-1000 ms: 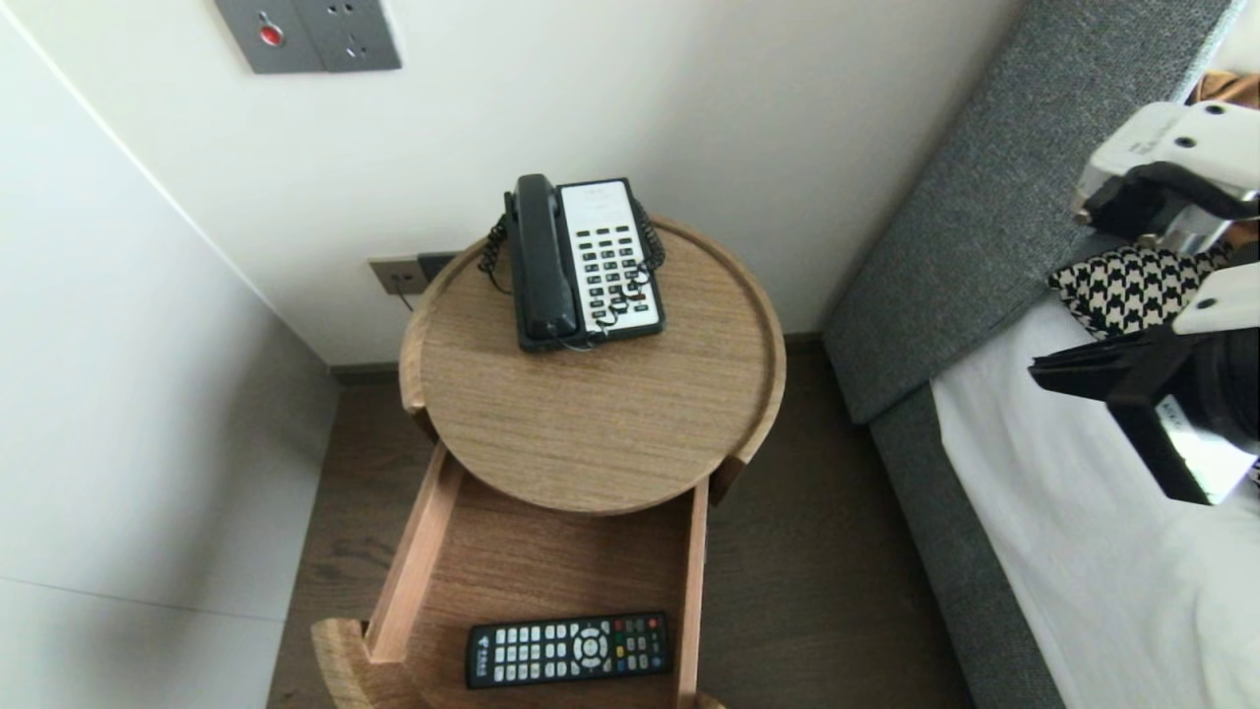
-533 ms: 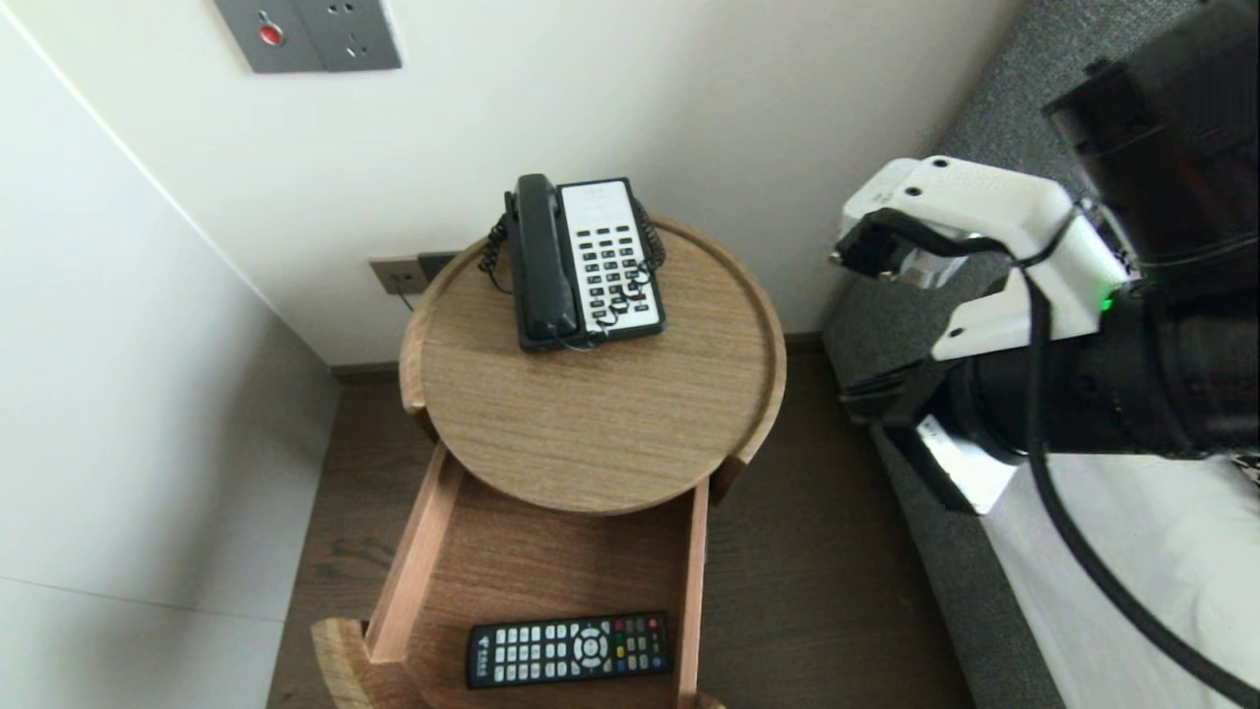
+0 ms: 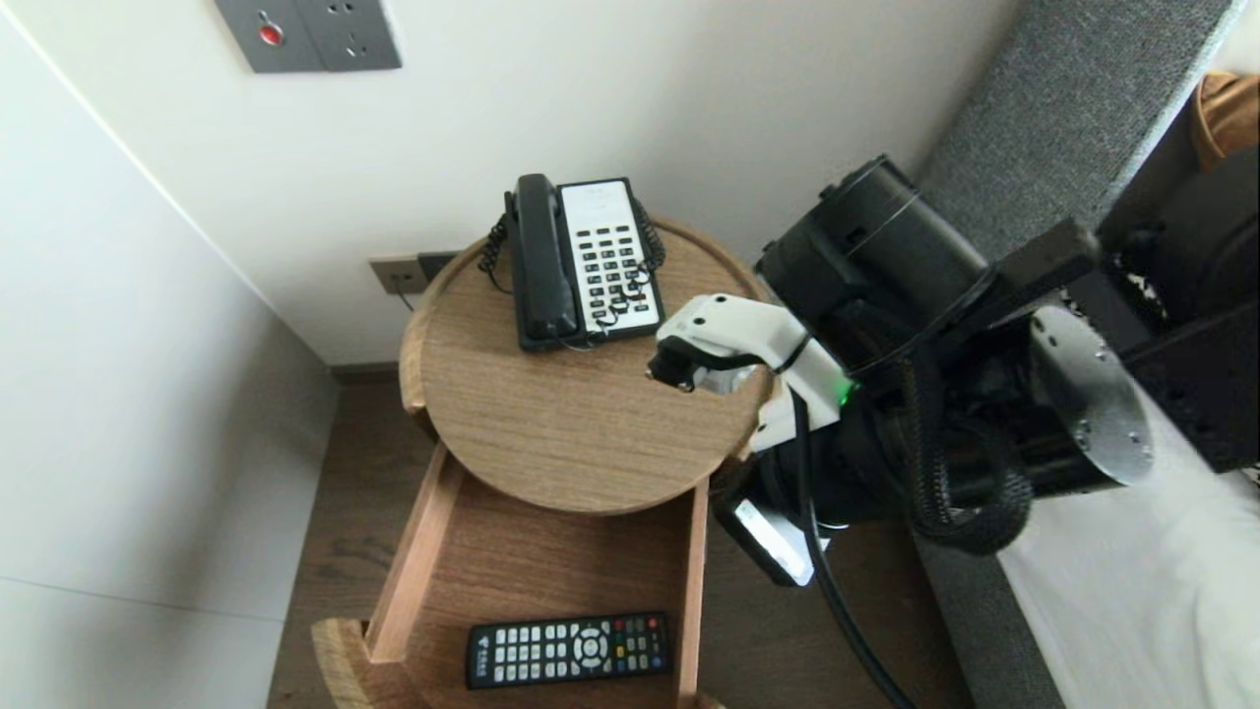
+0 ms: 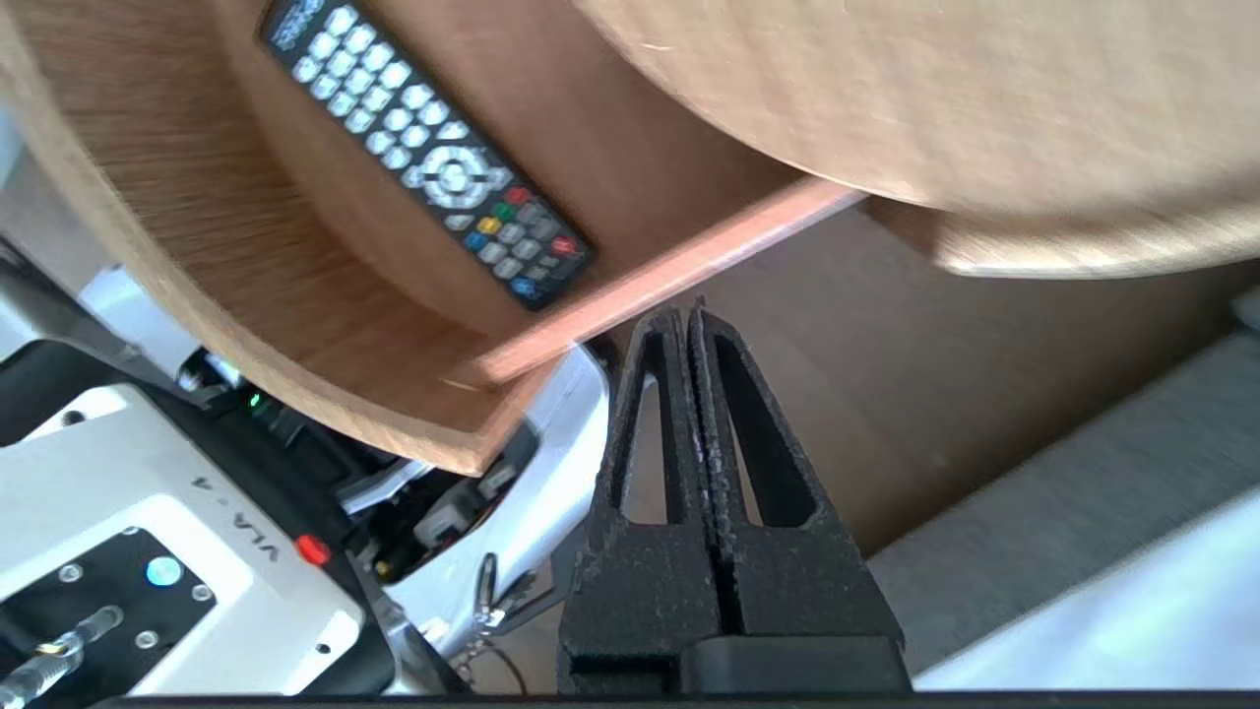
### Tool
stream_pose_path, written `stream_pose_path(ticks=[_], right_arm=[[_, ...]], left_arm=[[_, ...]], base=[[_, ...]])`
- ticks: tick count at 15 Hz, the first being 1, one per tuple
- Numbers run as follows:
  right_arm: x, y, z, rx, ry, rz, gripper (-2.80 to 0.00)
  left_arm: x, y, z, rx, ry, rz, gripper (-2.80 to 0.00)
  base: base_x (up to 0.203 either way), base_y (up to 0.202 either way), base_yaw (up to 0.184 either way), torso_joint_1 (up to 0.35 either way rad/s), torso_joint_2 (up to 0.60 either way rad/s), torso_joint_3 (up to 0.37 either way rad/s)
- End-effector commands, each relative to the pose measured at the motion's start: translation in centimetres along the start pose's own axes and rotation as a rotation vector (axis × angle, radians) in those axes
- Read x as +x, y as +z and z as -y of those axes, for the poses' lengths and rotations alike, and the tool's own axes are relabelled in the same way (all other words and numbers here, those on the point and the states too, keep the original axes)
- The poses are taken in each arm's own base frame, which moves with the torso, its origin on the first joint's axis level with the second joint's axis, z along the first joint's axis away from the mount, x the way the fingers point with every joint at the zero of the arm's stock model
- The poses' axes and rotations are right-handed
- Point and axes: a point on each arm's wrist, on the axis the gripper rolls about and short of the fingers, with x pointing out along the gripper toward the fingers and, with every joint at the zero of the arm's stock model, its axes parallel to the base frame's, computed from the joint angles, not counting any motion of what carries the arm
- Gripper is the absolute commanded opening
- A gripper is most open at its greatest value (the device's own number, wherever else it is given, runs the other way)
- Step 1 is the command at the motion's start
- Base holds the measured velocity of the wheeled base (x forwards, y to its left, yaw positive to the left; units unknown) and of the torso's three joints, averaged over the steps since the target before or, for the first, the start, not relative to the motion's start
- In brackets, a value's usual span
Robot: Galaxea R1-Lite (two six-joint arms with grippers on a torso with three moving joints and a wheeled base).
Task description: Take the remote control out of the drawer one by one and place them on the table
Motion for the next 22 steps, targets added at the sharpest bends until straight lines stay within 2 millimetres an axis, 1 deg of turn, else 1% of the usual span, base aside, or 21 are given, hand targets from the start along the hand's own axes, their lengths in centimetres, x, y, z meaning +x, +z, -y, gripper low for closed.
stream_pose_path(ticks=[1, 4, 6, 8, 13, 22], right_arm=[[2.5, 0.3, -1.0, -0.023, 0.02, -0.053, -2.8], [4.8, 0.7, -3.1, -0.067, 0.057, -0.088, -2.8], [5.8, 1.1, -4.9, -0.105, 0.086, -0.093, -2.8], [6.7, 1.1, -6.1, -0.128, 0.103, -0.109, -2.8], [9.2, 0.6, -7.4, -0.154, 0.148, -0.168, -2.8], [11.7, -0.1, -10.3, -0.208, 0.182, -0.199, -2.8]], left_arm=[[0.1, -1.1, 0.0, -0.001, -0.001, -0.037, -2.8], [0.1, -1.1, 0.0, -0.001, 0.0, -0.037, -2.8], [0.1, -1.1, 0.0, -0.001, -0.001, -0.037, -2.8], [0.1, -1.1, 0.0, -0.001, -0.001, -0.037, -2.8], [0.1, -1.1, 0.0, -0.001, 0.0, -0.037, -2.8], [0.1, -1.1, 0.0, -0.001, 0.0, -0.037, -2.8]], base=[[0.0, 0.0, 0.0, 0.0, 0.0, 0.0], [0.0, 0.0, 0.0, 0.0, 0.0, 0.0], [0.0, 0.0, 0.0, 0.0, 0.0, 0.0], [0.0, 0.0, 0.0, 0.0, 0.0, 0.0], [0.0, 0.0, 0.0, 0.0, 0.0, 0.0], [0.0, 0.0, 0.0, 0.0, 0.0, 0.0]])
